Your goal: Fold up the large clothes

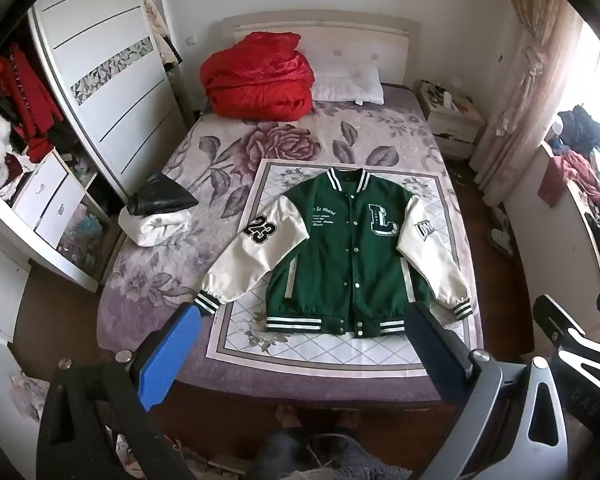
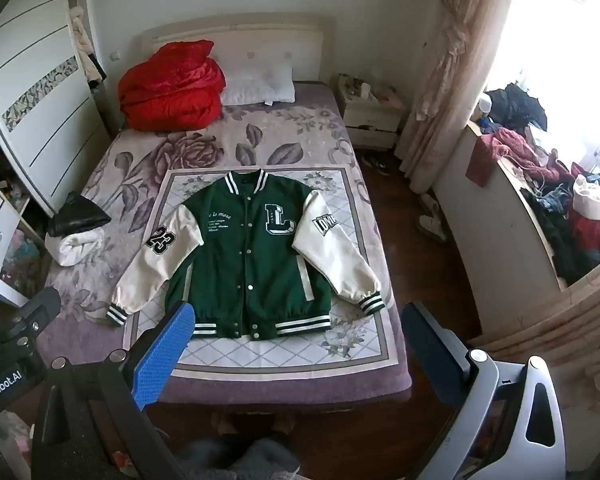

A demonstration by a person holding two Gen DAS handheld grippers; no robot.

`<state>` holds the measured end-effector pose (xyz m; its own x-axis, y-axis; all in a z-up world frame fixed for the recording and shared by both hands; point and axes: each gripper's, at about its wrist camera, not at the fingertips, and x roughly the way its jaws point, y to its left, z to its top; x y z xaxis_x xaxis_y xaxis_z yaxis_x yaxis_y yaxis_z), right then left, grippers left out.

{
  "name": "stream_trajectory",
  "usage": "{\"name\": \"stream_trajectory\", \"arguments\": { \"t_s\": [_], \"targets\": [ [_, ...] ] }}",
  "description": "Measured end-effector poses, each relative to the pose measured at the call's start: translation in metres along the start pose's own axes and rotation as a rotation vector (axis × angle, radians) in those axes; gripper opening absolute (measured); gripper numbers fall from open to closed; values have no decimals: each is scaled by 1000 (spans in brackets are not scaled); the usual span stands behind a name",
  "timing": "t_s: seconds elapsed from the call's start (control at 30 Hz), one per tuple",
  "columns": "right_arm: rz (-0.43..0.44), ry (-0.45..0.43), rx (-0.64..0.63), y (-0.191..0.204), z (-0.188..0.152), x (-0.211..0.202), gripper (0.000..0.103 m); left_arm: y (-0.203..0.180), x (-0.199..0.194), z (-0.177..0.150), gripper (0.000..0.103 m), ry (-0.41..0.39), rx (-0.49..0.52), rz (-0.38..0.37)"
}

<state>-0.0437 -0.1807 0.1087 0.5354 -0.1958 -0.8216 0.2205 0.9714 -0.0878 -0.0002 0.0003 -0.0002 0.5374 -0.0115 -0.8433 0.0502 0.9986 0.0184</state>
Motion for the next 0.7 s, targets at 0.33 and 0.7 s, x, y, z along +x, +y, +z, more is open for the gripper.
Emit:
{"name": "stream_trajectory", "arguments": {
  "t_s": [0.33, 0.7],
  "targets": [
    [-10, -4, -2, 2, -1, -6, 103, 0, 0, 0, 103, 3, -2, 4],
    [-3, -18, -11, 10, 1, -15, 103, 6, -7, -2, 103, -1, -2, 10]
  ]
}}
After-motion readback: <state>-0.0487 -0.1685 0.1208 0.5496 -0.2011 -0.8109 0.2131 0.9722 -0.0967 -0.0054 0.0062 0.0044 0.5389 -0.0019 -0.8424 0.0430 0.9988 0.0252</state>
